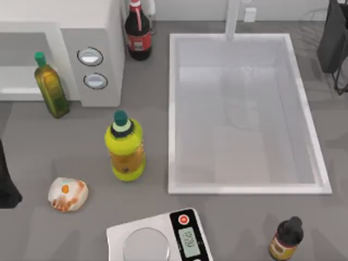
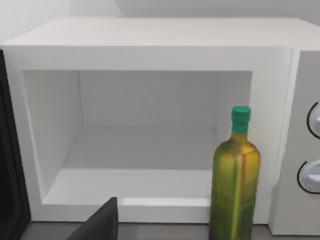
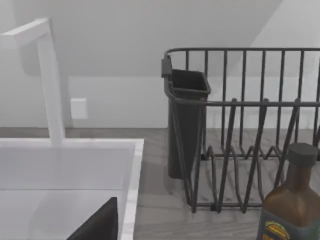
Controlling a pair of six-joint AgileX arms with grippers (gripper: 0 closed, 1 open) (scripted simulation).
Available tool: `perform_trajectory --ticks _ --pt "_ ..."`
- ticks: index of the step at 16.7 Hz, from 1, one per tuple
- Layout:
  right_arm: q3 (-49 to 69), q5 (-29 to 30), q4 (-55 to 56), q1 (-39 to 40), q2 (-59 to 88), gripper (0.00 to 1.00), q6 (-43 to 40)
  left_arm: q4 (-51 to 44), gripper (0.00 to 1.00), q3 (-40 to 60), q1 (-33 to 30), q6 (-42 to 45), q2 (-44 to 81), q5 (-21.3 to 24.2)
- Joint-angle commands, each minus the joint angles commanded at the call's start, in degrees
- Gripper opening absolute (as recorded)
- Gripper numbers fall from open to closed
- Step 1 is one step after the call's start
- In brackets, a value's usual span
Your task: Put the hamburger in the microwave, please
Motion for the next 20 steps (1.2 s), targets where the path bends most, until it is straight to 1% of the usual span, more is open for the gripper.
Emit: perform_trajectory --ticks 4,8,11,15,20 --pt "0.00 0.00 0.00 0.00 0.00 1.00 0.00 -1.31 1.00 1.54 -0.32 -0.09 1.73 -0.09" --pt "0.00 0.00 0.00 0.00 0.00 1.00 0.00 -7.96 1.00 9.93 -2.46 -0.43 12.25 -0.16" --pt "0.00 0.00 0.00 0.00 0.00 1.00 0.00 -15.54 1.00 19.04 -5.01 -0.80 26.34 -0.12" --pt "0.00 0.00 0.00 0.00 0.00 1.00 0.00 -27.34 1.00 32.21 -8.79 -1.50 49.26 -0.08" --pt "0.00 0.00 0.00 0.00 0.00 1.00 0.00 -41.11 1.00 47.88 -13.03 -2.48 73.10 -0.21"
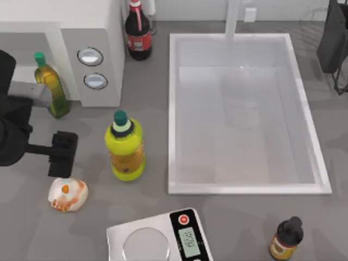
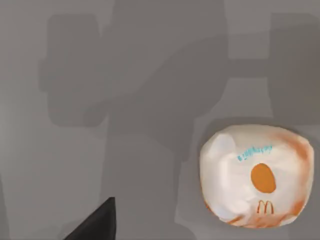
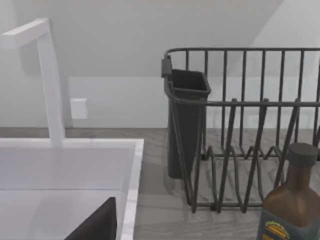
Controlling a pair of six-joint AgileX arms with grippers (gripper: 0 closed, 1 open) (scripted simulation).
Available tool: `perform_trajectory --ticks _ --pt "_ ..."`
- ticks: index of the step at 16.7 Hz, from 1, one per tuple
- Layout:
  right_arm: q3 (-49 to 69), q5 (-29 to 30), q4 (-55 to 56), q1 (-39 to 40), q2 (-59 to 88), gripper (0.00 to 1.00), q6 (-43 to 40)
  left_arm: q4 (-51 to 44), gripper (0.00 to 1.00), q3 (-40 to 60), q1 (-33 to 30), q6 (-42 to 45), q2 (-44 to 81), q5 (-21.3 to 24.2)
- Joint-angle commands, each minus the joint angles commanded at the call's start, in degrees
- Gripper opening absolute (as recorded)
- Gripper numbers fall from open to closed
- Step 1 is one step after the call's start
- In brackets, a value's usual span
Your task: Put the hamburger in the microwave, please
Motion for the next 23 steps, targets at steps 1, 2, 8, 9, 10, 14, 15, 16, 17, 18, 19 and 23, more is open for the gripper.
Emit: perform_trajectory --ticks 1,2,8,9,10,14,15,16,17,18,19,23 --pt "0.00 0.00 0.00 0.00 0.00 1.00 0.00 -2.35 1.00 2.64 -0.73 -0.17 4.25 0.00" --pt "0.00 0.00 0.00 0.00 0.00 1.00 0.00 -4.55 1.00 5.05 -1.41 -0.32 8.37 0.03" --pt "0.00 0.00 0.00 0.00 0.00 1.00 0.00 -13.63 1.00 14.49 -4.05 -1.00 24.04 0.27" --pt "0.00 0.00 0.00 0.00 0.00 1.00 0.00 -14.03 1.00 14.91 -4.15 -1.04 24.56 0.28" --pt "0.00 0.00 0.00 0.00 0.00 1.00 0.00 -14.03 1.00 14.91 -4.15 -1.04 24.56 0.28" --pt "0.00 0.00 0.00 0.00 0.00 1.00 0.00 -13.71 1.00 14.60 -3.88 -0.99 24.48 0.27" --pt "0.00 0.00 0.00 0.00 0.00 1.00 0.00 -12.96 1.00 14.09 -3.92 -0.92 24.87 0.28" --pt "0.00 0.00 0.00 0.00 0.00 1.00 0.00 -11.63 1.00 13.27 -3.95 -0.85 25.55 0.28" --pt "0.00 0.00 0.00 0.00 0.00 1.00 0.00 -9.71 1.00 12.22 -3.96 -0.80 26.46 0.28" --pt "0.00 0.00 0.00 0.00 0.00 1.00 0.00 -7.27 1.00 11.04 -3.95 -0.77 27.58 0.28" --pt "0.00 0.00 0.00 0.00 0.00 1.00 0.00 -4.53 1.00 9.80 -3.94 -0.76 28.83 0.28" --pt "0.00 0.00 0.00 0.00 0.00 1.00 0.00 3.90 1.00 5.88 -4.03 -0.78 33.28 0.31"
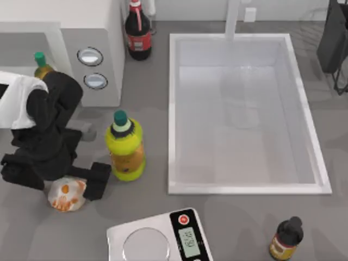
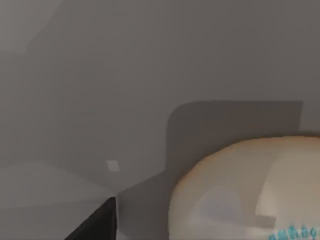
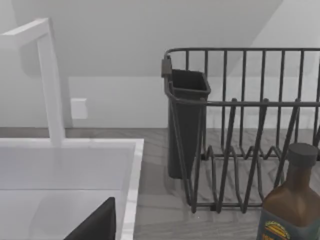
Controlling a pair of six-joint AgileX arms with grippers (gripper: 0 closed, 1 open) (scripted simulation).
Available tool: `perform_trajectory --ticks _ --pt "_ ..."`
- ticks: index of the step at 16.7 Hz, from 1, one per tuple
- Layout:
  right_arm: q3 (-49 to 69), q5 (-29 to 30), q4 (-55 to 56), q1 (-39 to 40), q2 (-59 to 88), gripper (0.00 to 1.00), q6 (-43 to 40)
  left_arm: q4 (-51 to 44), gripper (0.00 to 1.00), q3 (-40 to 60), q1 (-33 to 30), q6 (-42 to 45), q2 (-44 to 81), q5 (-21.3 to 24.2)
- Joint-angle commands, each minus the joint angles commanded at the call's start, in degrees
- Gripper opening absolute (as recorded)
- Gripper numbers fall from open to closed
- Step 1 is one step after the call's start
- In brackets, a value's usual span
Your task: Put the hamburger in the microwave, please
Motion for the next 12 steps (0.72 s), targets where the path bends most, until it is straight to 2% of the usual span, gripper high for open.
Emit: perform_trajectory --ticks 5,12 --pt "0.00 0.00 0.00 0.00 0.00 1.00 0.00 0.77 1.00 -0.38 -0.03 -0.01 0.57 0.00" --pt "0.00 0.00 0.00 0.00 0.00 1.00 0.00 0.77 0.47 -0.38 -0.03 -0.01 0.57 0.00"
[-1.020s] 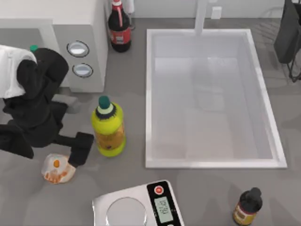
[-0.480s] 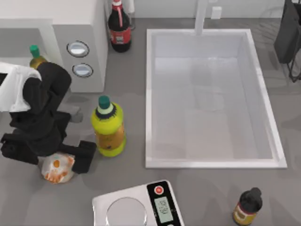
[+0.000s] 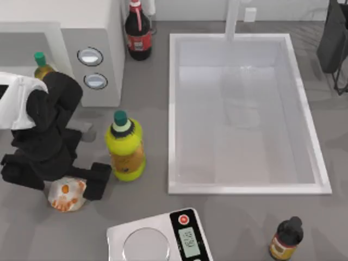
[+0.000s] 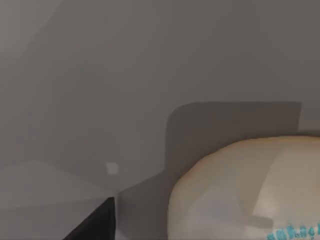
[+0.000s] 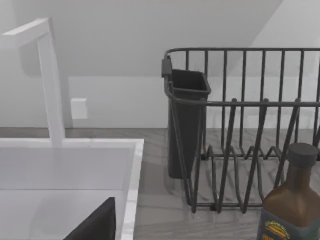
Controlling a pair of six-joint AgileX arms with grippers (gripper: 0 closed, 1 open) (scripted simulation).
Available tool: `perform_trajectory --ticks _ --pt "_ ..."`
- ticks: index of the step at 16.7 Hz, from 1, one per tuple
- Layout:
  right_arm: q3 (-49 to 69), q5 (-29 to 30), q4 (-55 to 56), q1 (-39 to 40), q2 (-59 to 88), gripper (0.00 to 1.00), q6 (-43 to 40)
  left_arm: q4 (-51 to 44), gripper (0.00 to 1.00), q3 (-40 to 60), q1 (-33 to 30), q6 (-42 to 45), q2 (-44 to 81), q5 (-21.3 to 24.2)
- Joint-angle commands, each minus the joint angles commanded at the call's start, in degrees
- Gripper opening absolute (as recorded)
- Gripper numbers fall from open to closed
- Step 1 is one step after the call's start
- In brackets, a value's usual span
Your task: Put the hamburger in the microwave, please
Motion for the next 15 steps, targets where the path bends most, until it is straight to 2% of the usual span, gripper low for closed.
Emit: perform_trajectory --ticks 6,14,15 --pt "0.00 0.00 0.00 0.00 0.00 1.00 0.00 0.00 0.02 0.00 0.00 0.00 0.00 0.00" --pt "0.00 0.00 0.00 0.00 0.00 1.00 0.00 0.00 0.00 0.00 0.00 0.00 0.00 0.00" --pt "0.00 0.00 0.00 0.00 0.00 1.00 0.00 -3.13 0.00 1.13 -0.01 -0.10 -3.85 -0.20"
